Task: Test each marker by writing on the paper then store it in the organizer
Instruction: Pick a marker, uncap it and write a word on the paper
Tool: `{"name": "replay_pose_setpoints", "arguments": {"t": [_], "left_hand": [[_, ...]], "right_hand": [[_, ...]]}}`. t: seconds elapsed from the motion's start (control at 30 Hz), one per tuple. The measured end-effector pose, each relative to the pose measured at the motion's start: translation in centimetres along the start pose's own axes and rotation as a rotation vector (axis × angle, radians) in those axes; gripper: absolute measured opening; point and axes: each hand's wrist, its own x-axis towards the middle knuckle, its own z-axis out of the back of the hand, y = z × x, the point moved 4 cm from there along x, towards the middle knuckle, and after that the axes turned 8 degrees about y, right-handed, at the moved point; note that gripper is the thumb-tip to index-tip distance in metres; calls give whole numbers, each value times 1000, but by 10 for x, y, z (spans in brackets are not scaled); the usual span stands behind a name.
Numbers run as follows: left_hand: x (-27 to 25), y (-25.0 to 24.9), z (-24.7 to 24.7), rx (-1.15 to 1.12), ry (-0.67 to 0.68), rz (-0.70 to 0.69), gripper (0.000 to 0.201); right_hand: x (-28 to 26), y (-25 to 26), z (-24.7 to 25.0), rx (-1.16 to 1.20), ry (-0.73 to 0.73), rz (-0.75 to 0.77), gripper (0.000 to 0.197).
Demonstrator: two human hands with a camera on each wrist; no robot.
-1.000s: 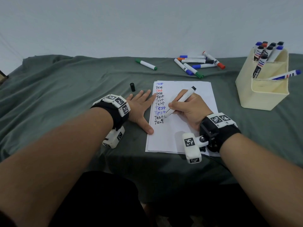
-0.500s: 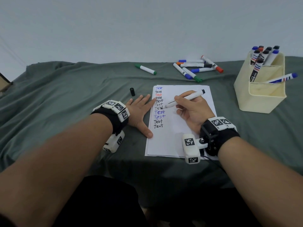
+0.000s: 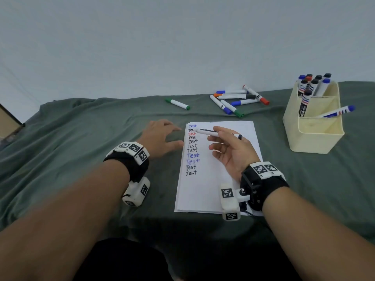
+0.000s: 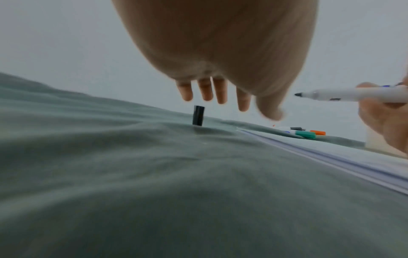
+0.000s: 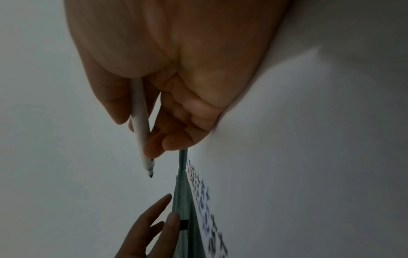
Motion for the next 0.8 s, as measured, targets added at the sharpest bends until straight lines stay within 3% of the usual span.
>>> {"name": "replay_pose_setpoints", "arguments": {"t": [0.07, 0.17, 0.33, 0.5, 0.8], "left_hand": [[5, 12, 2, 100, -48, 105, 52], [13, 24, 0, 179, 20, 211, 46], [24, 20, 2, 203, 94, 209, 27], [19, 7, 7, -12, -21, 217, 18], [0, -29, 10, -202, -50, 35, 15]], "right_hand": [[1, 0, 1, 5, 9, 2, 23], [1, 0, 1, 10, 14, 1, 23], [3, -1, 1, 14, 12, 5, 22], [5, -4, 2, -24, 14, -2, 20], [2, -3, -3, -132, 82, -9, 19]]}}
